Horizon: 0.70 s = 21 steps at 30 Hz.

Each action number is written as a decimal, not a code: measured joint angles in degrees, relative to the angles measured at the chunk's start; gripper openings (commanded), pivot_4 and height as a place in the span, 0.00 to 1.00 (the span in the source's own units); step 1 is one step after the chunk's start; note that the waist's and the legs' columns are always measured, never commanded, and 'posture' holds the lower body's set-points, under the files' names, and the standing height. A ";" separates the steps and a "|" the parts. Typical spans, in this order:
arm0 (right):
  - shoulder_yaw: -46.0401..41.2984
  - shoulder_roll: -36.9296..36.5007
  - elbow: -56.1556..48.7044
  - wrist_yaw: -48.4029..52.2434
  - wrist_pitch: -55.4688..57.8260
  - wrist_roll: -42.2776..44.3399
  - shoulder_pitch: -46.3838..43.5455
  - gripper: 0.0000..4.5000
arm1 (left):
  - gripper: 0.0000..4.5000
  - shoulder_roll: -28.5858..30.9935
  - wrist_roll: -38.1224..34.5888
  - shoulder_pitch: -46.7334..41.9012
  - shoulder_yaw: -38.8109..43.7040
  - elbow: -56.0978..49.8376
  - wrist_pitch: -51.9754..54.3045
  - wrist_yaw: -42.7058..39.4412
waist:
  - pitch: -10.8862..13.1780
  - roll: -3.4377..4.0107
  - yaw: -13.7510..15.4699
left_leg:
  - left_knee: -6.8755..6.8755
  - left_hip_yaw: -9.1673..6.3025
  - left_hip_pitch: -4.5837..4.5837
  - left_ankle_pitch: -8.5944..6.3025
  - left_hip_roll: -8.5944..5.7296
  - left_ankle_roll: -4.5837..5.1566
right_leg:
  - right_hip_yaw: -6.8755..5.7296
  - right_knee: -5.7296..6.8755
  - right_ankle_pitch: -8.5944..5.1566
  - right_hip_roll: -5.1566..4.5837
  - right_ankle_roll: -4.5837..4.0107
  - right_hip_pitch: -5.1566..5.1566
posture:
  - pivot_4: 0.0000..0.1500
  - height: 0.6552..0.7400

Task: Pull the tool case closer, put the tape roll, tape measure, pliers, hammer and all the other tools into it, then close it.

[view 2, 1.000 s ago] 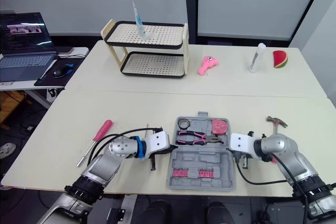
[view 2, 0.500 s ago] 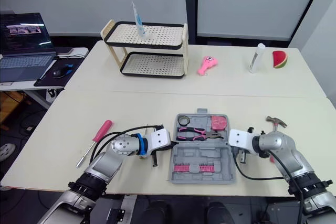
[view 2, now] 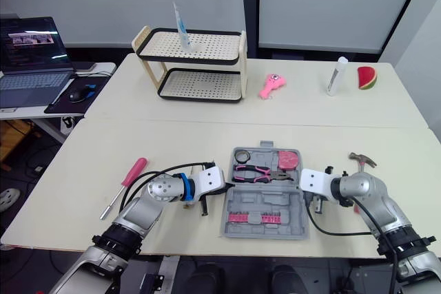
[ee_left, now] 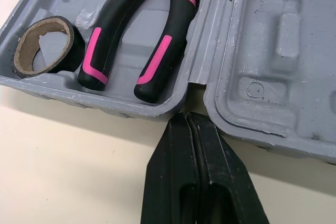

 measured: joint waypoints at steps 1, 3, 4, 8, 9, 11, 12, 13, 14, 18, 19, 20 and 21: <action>0.00 0.00 0.00 0.00 0.00 -0.01 -0.01 0.00 | 0.00 -0.01 0.04 -0.02 0.01 0.07 -0.11 0.01 | 0.00 0.00 0.00 | 0.00 0.00 0.00 0.00 0.00 0.00 | 0.00 0.00 0.00 0.00 0.00 0.00 | 1.00 1.00; 0.00 -0.01 0.01 0.02 0.00 -0.01 -0.03 0.00 | 0.00 -0.01 0.09 -0.02 0.06 0.28 -0.55 0.03 | 0.00 0.00 0.00 | 0.00 0.00 0.00 0.00 0.00 0.00 | 0.00 0.00 0.00 0.00 0.00 0.00 | 1.00 1.00; 0.00 -0.01 0.01 0.02 0.00 -0.01 -0.04 0.00 | 0.00 -0.04 0.12 -0.02 0.10 0.40 -0.71 0.03 | 0.00 0.00 0.00 | 0.00 0.00 0.00 0.00 0.00 0.00 | 0.00 0.00 0.00 0.00 0.00 0.00 | 1.00 1.00; -0.01 -0.06 0.02 0.03 0.00 -0.01 -0.04 0.00 | 0.00 -0.16 0.20 -0.06 0.25 0.78 -1.07 0.05 | 0.00 0.00 0.00 | 0.00 0.00 0.00 0.00 0.00 0.00 | 0.00 0.00 0.00 0.00 0.00 0.00 | 1.00 1.00; -0.01 -0.07 0.02 0.04 0.00 -0.01 -0.04 0.00 | 0.00 -0.19 0.21 -0.08 0.26 0.83 -1.08 0.06 | 0.00 0.00 0.00 | 0.00 0.00 0.00 0.00 0.00 0.00 | 0.00 0.00 0.00 0.00 0.00 0.00 | 1.00 1.00; -0.01 -0.11 0.02 0.04 0.00 -0.01 -0.04 0.00 | 0.00 -0.22 0.24 -0.16 0.26 0.90 -1.10 0.05 | 0.00 0.00 0.01 | 0.00 0.00 0.00 0.00 0.00 0.00 | 0.00 0.00 0.00 0.00 0.00 0.00 | 1.00 1.00; -0.01 -0.13 0.02 0.05 0.00 0.00 -0.04 0.00 | 0.00 -0.23 0.24 -0.18 0.26 0.90 -1.10 0.05 | 0.00 0.00 0.01 | 0.00 0.00 -0.01 0.00 -0.01 0.00 | 0.00 0.00 0.00 0.00 0.00 0.00 | 1.00 1.00; 0.00 -0.17 0.02 0.06 -0.02 0.00 -0.05 0.00 | 0.00 -0.23 0.24 -0.18 0.27 0.90 -1.10 0.05 | 0.00 0.00 0.01 | 0.00 0.00 -0.01 0.00 -0.01 0.00 | 0.00 0.00 0.00 0.00 0.00 0.00 | 1.00 1.00; 0.00 -0.24 0.02 0.07 -0.07 0.02 -0.04 0.00 | 0.00 -0.20 0.21 -0.17 0.29 0.89 -1.10 0.01 | 0.00 0.00 0.02 | 0.00 0.00 -0.01 0.00 -0.01 0.00 | 0.00 0.00 0.00 0.00 0.00 0.00 | 1.00 1.00; 0.02 -1.10 -0.67 0.40 -0.20 0.27 0.26 0.00 | 0.00 0.74 -0.28 0.46 0.68 -0.55 -0.50 -0.61 | 0.00 0.00 0.05 | 0.00 0.00 -0.09 0.00 -0.01 0.00 | 0.01 -0.01 0.00 0.00 0.00 -0.08 | 1.00 1.00; -0.02 -1.71 -1.05 0.81 -0.12 0.52 0.57 0.00 | 0.00 1.24 -0.67 1.01 0.75 -1.45 -0.06 -1.23 | 0.01 0.01 0.05 | -0.01 0.00 -0.14 0.00 -0.01 0.00 | 0.01 -0.01 0.00 0.00 0.00 -0.14 | 1.00 1.00; -0.23 -2.69 -1.79 1.49 0.05 1.00 1.22 0.00 | 0.00 2.28 -1.47 2.12 0.95 -3.39 0.96 -2.08 | 0.01 0.01 0.03 | -0.02 0.00 -0.18 0.00 0.01 -0.01 | 0.01 -0.02 0.00 -0.01 0.00 -0.17 | 1.00 1.00; -0.38 -3.48 -2.03 1.82 0.24 1.32 1.63 0.00 | 0.00 3.11 -2.08 2.78 1.16 -4.40 1.56 -2.75 | 0.01 0.01 0.02 | -0.03 -0.01 -0.19 0.00 0.02 -0.01 | 0.02 -0.02 0.00 -0.02 0.00 -0.18 | 1.00 1.00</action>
